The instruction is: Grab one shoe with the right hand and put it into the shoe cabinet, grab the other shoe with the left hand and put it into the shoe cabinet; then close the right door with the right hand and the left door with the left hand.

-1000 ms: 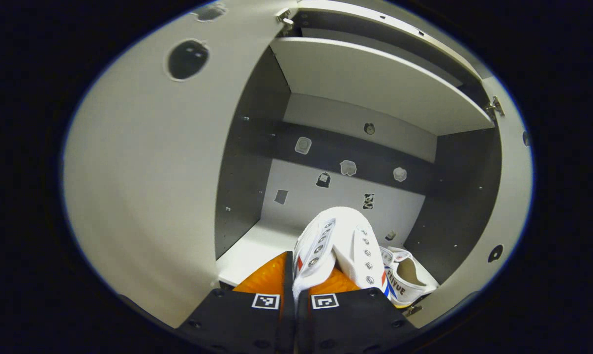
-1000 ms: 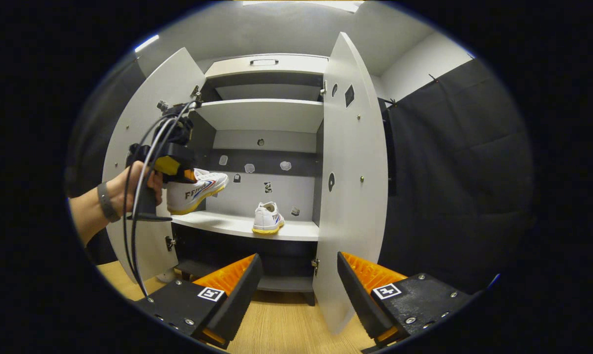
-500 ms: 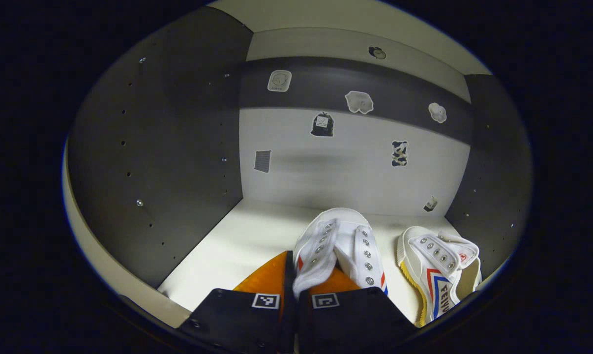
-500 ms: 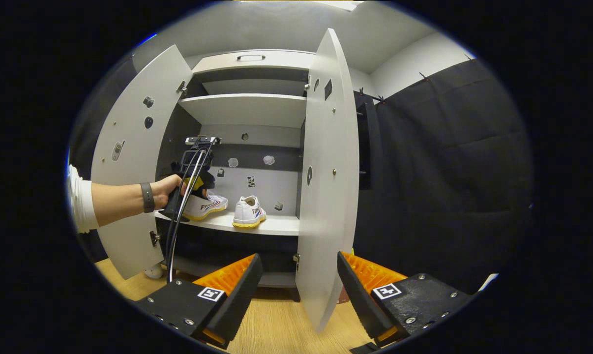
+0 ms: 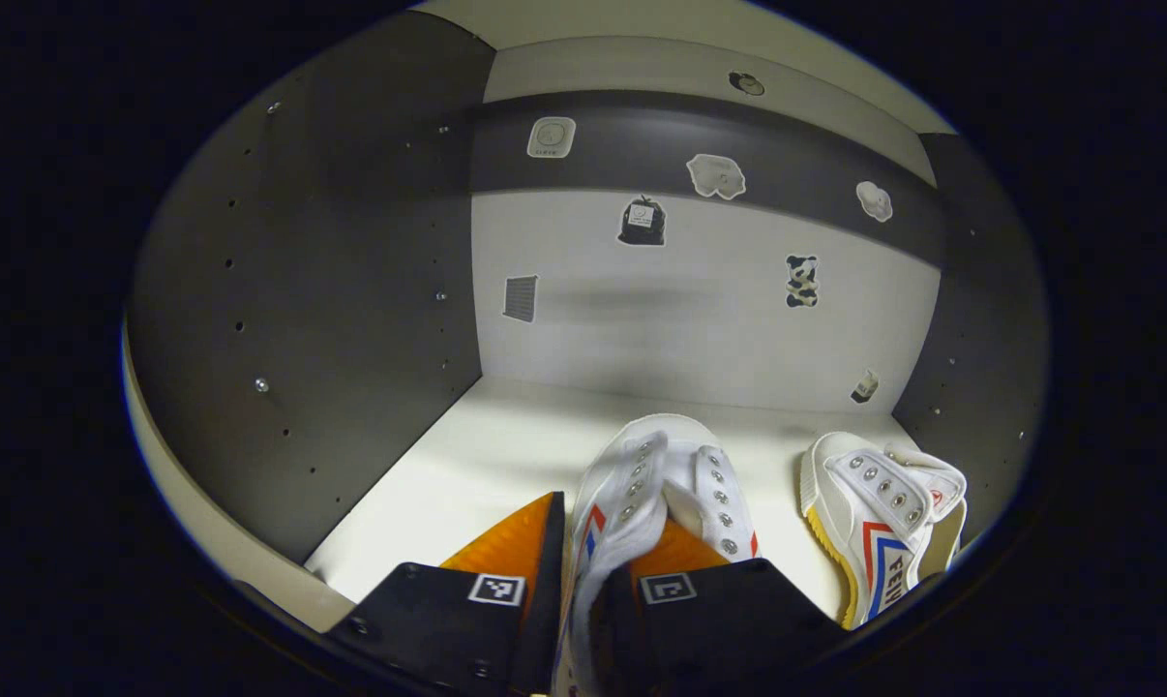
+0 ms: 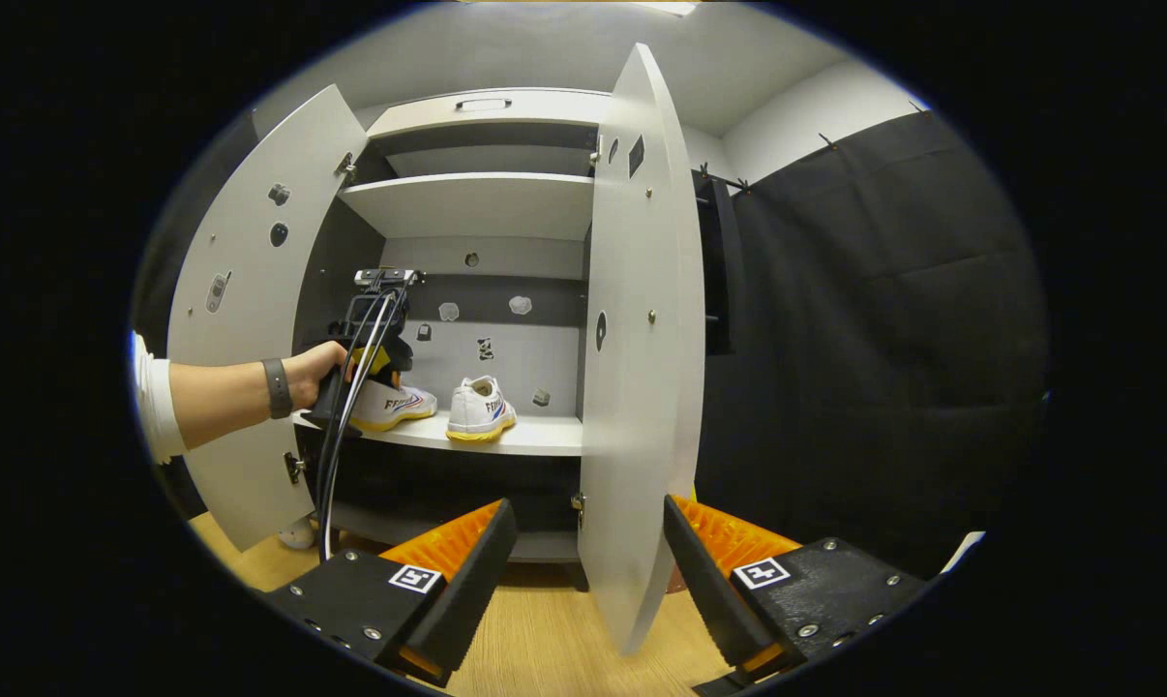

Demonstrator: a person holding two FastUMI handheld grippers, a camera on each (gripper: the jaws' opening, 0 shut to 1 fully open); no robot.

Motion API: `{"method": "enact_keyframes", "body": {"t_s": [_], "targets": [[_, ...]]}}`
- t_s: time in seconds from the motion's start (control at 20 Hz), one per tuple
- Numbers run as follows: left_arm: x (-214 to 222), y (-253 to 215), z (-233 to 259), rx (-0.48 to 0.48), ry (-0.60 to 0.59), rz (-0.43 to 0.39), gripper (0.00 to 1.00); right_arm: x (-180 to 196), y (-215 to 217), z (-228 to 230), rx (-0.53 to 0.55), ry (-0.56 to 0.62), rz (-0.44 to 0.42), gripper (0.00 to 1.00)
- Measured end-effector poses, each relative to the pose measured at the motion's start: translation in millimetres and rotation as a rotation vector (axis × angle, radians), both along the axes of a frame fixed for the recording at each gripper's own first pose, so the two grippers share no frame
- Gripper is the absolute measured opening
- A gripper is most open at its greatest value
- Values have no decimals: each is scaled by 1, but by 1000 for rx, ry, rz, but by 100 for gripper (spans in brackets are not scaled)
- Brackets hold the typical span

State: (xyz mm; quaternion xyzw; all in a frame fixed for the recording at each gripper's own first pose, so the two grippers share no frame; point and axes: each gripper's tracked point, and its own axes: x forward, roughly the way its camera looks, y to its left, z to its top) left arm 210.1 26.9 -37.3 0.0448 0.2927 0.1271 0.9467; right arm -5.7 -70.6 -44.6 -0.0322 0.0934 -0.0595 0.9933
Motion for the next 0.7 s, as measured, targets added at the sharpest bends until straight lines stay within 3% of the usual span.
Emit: {"method": "enact_keyframes", "body": {"t_s": [0.05,0.15,0.3,0.45,0.7], "targets": [[0,2,1,0,-4,5,53,-1,1,1,1,-2,2,94],[-2,7,3,0,-15,7,72,0,1,2,14,-7,0,94],[-7,15,2,-23,-12,23,91,-1,0,2,22,-9,2,94],[-14,7,10,-106,-39,12,95,-2,1,4,26,-12,4,94],[-29,-13,32,-125,-87,-45,95,-9,5,9,29,-19,12,94]]}}
